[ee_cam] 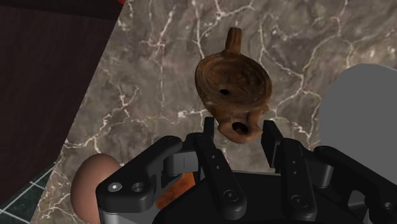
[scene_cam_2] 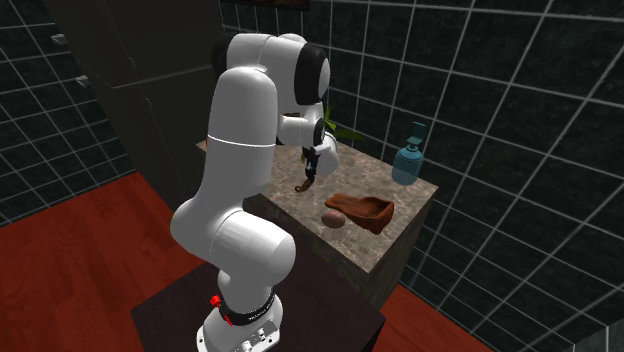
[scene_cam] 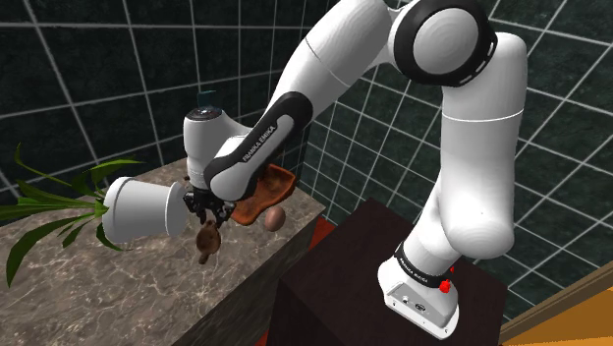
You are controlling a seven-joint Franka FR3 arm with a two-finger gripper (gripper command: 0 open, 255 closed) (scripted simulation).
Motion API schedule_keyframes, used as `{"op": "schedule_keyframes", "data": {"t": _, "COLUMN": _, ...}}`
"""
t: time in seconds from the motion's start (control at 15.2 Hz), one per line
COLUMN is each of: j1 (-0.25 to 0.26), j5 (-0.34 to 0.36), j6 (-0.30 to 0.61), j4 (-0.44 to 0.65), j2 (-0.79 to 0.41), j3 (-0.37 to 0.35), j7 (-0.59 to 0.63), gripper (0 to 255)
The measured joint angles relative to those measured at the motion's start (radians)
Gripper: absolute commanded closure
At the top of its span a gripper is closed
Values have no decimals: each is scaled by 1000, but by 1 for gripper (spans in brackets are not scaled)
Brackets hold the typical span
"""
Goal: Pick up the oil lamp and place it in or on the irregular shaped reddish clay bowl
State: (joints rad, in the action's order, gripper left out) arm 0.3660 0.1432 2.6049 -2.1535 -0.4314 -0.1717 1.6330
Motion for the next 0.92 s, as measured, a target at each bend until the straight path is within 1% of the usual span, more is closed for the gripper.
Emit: {"op": "schedule_keyframes", "data": {"t": 0.92, "j1": -22, "j5": -53, "j6": -153, "j4": 1, "j2": 154, "j3": -31, "j7": -36, "gripper": 255}}
